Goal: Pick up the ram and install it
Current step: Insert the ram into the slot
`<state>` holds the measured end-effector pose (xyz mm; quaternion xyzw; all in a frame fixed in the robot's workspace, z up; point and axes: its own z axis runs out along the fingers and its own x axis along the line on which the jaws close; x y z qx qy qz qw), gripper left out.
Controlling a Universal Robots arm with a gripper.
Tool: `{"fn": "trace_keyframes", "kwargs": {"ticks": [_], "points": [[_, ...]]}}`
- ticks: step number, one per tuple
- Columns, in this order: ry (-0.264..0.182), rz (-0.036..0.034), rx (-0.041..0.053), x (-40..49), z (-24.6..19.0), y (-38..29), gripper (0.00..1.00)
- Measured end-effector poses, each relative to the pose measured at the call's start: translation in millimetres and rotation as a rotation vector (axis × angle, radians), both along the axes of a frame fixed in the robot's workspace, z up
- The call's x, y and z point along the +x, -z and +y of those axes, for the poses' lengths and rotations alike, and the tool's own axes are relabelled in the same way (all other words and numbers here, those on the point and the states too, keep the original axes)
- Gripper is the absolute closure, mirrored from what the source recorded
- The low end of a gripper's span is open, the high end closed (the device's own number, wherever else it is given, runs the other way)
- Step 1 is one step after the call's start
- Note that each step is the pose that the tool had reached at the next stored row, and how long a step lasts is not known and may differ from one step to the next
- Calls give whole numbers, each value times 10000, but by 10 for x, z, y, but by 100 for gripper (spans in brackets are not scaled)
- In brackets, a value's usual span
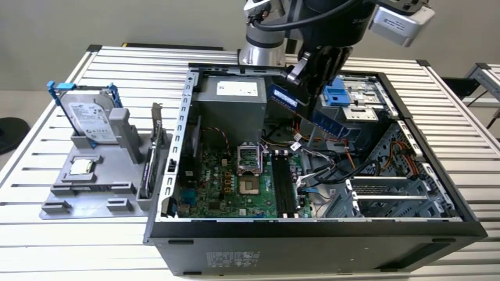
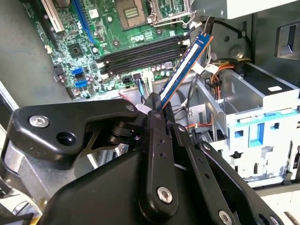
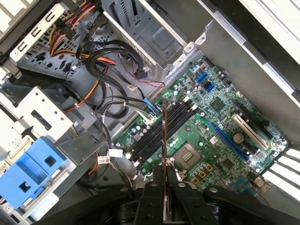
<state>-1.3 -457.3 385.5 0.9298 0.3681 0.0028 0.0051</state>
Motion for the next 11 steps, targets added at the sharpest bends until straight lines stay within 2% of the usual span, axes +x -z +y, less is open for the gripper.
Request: {"fn": "trace_keyframes", "kwargs": {"ticks": [11], "points": [[400, 0, 15, -1, -2, 1, 100]]}}
